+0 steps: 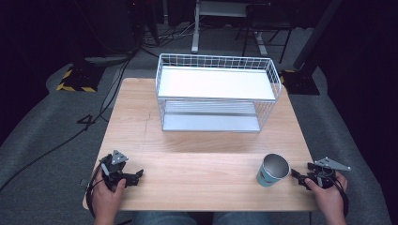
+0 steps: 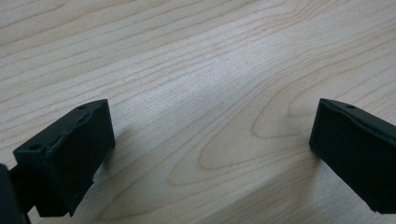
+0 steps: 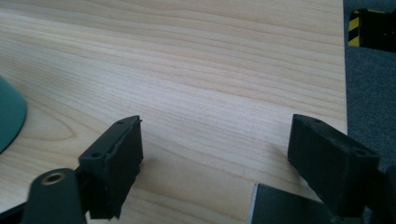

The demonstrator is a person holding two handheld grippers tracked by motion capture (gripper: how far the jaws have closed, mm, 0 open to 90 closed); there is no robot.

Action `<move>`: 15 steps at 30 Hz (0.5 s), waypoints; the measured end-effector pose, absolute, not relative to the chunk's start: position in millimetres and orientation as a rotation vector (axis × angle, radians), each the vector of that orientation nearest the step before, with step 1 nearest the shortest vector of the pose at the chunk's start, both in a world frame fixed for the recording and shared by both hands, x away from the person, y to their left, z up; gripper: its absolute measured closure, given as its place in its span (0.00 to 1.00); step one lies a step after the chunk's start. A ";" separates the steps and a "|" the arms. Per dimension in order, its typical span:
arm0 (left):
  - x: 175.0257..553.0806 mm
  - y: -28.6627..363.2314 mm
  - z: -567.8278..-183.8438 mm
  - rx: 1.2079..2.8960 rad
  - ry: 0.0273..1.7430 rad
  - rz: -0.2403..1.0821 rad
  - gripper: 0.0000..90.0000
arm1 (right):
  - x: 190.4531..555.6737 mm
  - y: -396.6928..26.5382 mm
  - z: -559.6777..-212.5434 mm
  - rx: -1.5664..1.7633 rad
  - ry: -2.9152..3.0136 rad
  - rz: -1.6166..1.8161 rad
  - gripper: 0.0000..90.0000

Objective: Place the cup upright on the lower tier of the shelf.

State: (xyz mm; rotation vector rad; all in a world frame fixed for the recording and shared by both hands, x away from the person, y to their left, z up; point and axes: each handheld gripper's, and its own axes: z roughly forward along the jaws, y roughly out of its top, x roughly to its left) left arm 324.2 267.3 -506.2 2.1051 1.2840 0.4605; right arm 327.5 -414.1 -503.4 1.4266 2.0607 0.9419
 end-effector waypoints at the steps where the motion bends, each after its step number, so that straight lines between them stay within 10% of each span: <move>1: 324.2 267.2 -506.2 2.103 1.285 0.460 0.01 | 325.2 -414.4 -503.1 1.422 2.055 0.950 0.20; 15: 324.5 266.7 -506.3 2.104 1.289 0.465 0.00 | 279.1 -417.1 -492.5 1.399 2.035 1.033 0.20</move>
